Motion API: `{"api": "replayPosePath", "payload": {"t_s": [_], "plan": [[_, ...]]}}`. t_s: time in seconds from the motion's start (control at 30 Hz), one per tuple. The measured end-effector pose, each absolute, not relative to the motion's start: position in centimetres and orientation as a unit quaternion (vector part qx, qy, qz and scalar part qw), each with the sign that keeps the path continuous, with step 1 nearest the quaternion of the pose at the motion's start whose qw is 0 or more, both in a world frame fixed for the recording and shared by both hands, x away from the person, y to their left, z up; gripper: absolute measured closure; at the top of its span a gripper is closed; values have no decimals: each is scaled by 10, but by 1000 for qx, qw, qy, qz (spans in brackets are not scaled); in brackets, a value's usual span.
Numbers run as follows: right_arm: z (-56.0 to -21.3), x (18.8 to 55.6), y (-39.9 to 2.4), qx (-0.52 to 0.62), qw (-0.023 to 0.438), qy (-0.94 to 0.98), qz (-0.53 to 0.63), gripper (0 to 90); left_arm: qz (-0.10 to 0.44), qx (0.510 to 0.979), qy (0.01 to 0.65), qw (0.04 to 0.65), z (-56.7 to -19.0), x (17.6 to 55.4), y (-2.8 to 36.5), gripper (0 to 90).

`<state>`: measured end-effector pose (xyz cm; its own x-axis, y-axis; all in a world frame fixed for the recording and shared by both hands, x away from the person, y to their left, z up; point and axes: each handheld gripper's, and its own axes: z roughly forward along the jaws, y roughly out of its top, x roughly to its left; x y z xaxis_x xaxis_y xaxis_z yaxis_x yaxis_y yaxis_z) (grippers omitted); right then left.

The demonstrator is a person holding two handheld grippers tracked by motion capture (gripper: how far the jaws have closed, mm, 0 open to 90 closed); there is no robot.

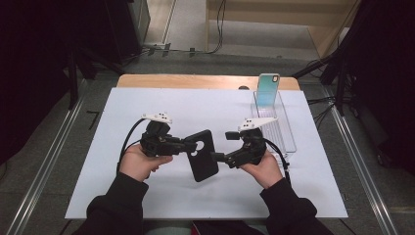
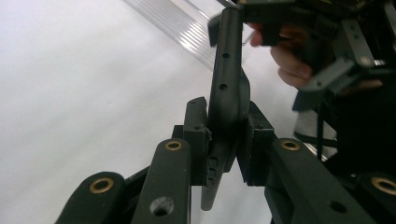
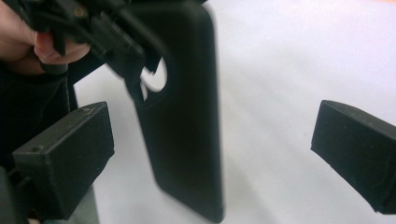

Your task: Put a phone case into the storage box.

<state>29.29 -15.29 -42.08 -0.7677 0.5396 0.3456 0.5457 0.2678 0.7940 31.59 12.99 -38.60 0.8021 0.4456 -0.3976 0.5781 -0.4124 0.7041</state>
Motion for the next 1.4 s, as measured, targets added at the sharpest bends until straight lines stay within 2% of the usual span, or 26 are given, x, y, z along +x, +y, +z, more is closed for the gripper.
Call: {"api": "replayPosePath", "payload": {"t_s": [0.23,0.33,0.63,1.27,1.4], "plan": [[-427,288,-143,-355,-11,-790,-499,0,-67,826,351,437,-385,317,129,765],[-429,286,-137,-367,-35,-790,-490,0,-65,824,359,432,-385,317,128,765],[-433,280,-122,-372,-57,-790,-484,0,-55,818,388,420,-385,314,121,765],[-440,276,-99,-393,-87,-788,-466,0,-58,818,394,414,-388,305,104,764],[-441,275,-96,-398,-94,-785,-465,47,-59,821,392,412,-389,302,101,764]]}}
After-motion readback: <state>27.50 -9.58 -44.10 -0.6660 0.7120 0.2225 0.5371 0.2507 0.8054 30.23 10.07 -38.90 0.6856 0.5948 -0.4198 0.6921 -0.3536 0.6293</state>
